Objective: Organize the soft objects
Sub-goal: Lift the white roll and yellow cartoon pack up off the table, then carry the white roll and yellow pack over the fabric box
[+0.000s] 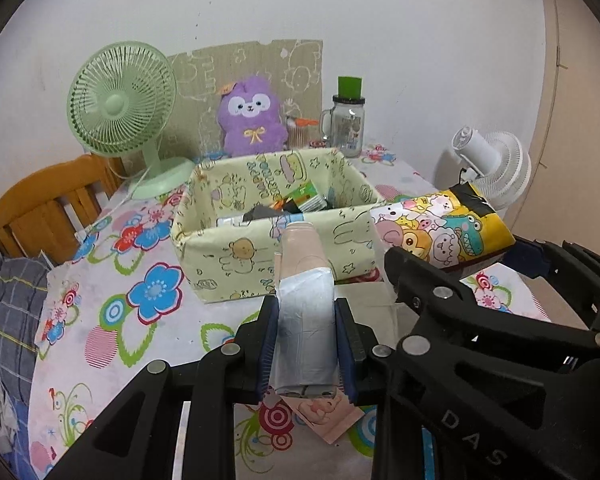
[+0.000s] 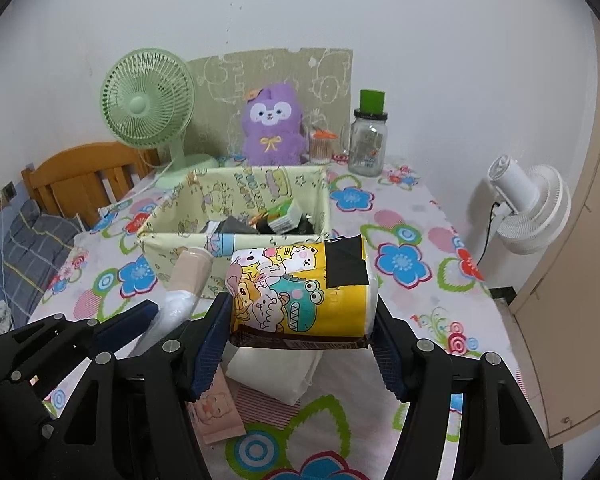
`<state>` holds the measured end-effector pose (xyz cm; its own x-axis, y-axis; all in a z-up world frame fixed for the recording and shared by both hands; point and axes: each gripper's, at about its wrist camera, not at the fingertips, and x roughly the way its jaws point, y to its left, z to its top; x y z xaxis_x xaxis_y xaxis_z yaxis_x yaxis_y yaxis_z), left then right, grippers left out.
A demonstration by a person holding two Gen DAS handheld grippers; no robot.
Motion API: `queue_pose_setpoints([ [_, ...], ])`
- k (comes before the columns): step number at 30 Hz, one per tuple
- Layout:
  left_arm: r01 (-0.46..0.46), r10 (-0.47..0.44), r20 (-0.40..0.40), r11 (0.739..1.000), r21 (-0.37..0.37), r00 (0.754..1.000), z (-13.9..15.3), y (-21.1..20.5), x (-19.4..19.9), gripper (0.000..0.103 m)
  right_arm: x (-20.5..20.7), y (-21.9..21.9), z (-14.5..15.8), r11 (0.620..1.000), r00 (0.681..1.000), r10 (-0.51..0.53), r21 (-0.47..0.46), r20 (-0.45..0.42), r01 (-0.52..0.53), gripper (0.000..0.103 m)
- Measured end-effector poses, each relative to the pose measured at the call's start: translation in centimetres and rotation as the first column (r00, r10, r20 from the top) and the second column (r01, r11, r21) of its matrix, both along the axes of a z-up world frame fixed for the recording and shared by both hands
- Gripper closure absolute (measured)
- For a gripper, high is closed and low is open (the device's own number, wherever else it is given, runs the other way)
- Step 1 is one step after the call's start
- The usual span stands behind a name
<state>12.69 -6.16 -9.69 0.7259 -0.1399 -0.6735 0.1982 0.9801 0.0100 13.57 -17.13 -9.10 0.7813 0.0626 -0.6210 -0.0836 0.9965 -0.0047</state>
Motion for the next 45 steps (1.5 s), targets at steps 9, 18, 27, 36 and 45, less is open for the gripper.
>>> queue_pose_setpoints([
  [9, 0.013, -0.013, 0.054, 1.000, 0.006, 0.998, 2.7, -0.6, -1.6, 0.076, -1.9, -0.5, 2.7, 1.000, 0.999, -0.010, -0.001, 0.047, 0.010, 0.035],
  [18, 0.026, -0.027, 0.084, 1.000, 0.009, 0.996, 4.7, -1.1, -2.4, 0.076, -2.5, -0.3, 4.8, 1.000, 0.997, -0.004, -0.004, 0.076, 0.004, 0.035],
  [27, 0.021, -0.022, 0.114, 1.000, 0.017, 0.993, 6.1, -1.0, -2.1, 0.076, -1.8, 0.0, 6.1, 1.000, 0.995, 0.007, -0.013, 0.097, -0.006, 0.035],
  [36, 0.008, -0.009, 0.131, 1.000, 0.011, 0.991, 6.8, -0.7, -0.6, 0.076, 0.0, 0.6, 6.9, 1.000, 0.993, 0.021, -0.020, 0.115, -0.018, 0.035],
  [45, -0.012, 0.011, 0.122, 1.000, 0.005, 0.992, 6.7, 0.2, 2.0, 0.076, 3.0, 1.3, 6.6, 0.999, 0.994, 0.036, -0.019, 0.107, -0.034, 0.035],
])
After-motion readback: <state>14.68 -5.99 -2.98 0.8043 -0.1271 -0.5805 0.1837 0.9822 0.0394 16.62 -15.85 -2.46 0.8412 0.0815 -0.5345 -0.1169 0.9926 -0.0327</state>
